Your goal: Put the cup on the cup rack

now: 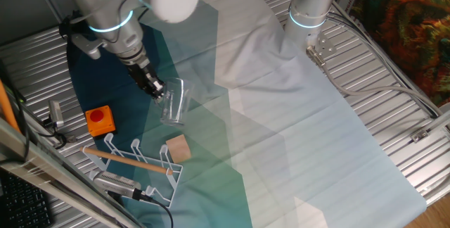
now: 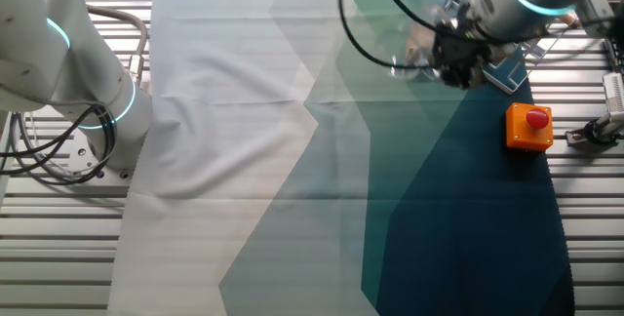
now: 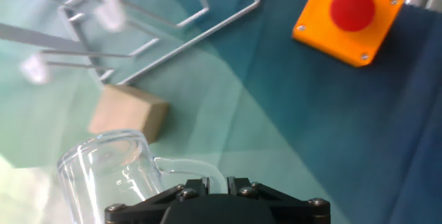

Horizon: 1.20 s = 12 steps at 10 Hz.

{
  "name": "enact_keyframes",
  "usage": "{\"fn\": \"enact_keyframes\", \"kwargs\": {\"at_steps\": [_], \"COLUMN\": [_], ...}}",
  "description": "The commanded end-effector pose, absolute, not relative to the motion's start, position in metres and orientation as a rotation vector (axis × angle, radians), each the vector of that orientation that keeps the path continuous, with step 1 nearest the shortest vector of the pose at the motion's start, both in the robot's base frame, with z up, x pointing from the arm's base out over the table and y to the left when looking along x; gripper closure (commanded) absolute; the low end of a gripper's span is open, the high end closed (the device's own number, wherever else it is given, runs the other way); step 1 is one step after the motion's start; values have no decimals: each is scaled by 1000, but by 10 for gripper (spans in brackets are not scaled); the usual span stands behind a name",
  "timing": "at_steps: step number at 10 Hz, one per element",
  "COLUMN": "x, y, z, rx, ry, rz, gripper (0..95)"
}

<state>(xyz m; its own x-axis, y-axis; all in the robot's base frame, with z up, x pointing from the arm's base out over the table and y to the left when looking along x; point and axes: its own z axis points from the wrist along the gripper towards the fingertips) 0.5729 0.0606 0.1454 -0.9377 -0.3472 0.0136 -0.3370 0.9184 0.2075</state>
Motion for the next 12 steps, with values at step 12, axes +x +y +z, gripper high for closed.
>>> {"fn": "enact_keyframes", "kwargs": {"at_steps": [12], "x": [574], "y": [90], "z": [176], "rx": [570], "ry": [-3054], "rz": [-437], "gripper": [950]}}
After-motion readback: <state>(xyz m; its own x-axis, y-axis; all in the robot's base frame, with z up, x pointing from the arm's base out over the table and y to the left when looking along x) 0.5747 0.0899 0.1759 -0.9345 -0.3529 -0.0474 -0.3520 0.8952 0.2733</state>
